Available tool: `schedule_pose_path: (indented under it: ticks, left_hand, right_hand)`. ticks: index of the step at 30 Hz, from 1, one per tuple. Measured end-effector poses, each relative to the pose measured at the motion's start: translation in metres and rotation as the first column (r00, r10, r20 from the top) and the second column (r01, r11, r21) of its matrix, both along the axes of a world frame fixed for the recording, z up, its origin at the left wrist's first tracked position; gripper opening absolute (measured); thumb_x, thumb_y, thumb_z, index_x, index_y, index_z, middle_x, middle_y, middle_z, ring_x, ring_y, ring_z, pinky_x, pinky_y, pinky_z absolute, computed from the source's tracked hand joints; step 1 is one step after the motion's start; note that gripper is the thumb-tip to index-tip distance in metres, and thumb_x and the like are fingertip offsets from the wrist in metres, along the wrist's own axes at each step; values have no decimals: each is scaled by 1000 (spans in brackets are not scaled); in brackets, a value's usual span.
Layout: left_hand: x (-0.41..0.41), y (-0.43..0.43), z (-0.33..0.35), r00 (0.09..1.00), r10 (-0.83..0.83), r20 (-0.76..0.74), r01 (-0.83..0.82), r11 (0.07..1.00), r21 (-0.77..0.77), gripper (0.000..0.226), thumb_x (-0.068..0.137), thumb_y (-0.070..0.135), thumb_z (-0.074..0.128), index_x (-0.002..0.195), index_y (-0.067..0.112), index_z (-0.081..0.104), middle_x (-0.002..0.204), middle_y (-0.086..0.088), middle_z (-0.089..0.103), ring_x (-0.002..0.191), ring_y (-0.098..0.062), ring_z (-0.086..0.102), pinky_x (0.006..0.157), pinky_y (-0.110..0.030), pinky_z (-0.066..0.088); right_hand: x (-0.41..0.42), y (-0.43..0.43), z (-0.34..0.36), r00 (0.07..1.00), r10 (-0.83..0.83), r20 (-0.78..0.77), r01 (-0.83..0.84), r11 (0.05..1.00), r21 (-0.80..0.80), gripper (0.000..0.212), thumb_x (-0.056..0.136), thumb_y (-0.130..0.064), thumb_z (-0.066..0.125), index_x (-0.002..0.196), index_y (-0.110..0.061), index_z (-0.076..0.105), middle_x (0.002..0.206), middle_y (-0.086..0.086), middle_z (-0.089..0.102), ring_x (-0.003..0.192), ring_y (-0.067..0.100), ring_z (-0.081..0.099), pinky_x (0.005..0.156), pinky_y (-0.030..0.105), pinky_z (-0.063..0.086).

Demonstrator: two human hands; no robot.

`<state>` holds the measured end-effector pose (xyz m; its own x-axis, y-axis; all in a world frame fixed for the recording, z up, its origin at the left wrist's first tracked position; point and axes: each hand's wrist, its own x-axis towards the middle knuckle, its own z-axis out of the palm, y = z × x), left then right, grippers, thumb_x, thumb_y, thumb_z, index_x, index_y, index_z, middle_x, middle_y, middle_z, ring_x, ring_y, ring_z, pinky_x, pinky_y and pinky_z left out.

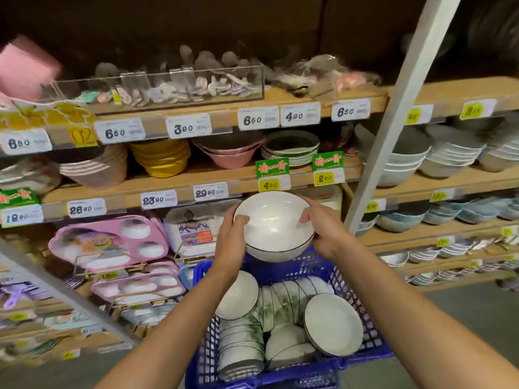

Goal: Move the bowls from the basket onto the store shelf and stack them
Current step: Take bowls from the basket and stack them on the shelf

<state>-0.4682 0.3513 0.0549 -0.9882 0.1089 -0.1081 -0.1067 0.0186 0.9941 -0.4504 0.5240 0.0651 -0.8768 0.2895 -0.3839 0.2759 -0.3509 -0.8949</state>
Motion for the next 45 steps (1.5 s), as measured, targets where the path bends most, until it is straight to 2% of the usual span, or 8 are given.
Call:
schedule_pose_path:
  ticks: [7,13,16,25,30,36,42,45]
  left_hand:
    - [39,105,44,999,38,-2,-37,964,263,45,72,38,46,109,23,66,121,-9,64,113,-29,57,89,-40,44]
    - [77,230,68,999,18,40,-32,922,385,46,75,39,48,108,12,64,115,-16,66,100,-29,61,74,-36,46]
    - [96,292,80,997,-11,72,-19,910,414,55,76,39,48,117,5,62,121,-22,63,112,-38,58,88,-43,46]
    - [127,432,111,989,-147,6,131,898,420,25,90,30,44,95,23,68,100,-8,70,93,-26,63,73,-36,47]
    - [117,483,131,987,-159,20,136,899,417,30,91,28,43,108,15,64,104,-8,69,98,-27,62,76,-37,48]
    - [79,537,156,982,-178,59,137,898,417,18,90,29,44,92,20,60,95,-8,66,89,-27,60,71,-35,44]
    - [26,582,172,990,-138,0,125,898,423,19,90,25,43,87,22,62,92,-5,68,88,-25,61,69,-34,45]
    - [4,599,179,993,-108,-37,113,899,422,20,91,23,42,86,25,62,94,-2,69,93,-23,62,71,-33,47]
  right_hand:
    - [54,90,40,993,-116,-23,113,989,-97,50,74,-3,42,117,-15,64,112,17,67,92,34,61,66,34,50]
    - [113,192,76,958,-260,-124,237,955,-177,38,81,-12,45,112,-13,67,103,12,71,91,31,64,76,36,51]
    - [138,244,90,936,-313,-162,278,938,-208,33,85,-19,44,110,-16,66,97,9,71,83,29,64,60,30,53]
    - [191,372,120,875,-417,-245,381,907,-182,27,85,-22,45,103,-17,66,78,2,72,73,24,64,55,27,51]
    - [182,420,142,858,-461,-225,448,887,-113,33,82,-17,47,108,-18,68,96,7,70,80,28,63,56,27,50]
    - [140,476,162,839,-486,-244,477,874,-98,40,79,-11,47,115,-12,65,105,12,70,88,32,62,71,34,49]
    - [87,522,179,844,-475,-249,459,880,-120,19,77,-4,50,90,-15,59,95,12,67,86,32,61,76,40,51]
    - [62,544,184,865,-442,-237,417,896,-151,35,76,-5,50,109,-11,61,104,14,67,90,32,62,68,37,56]
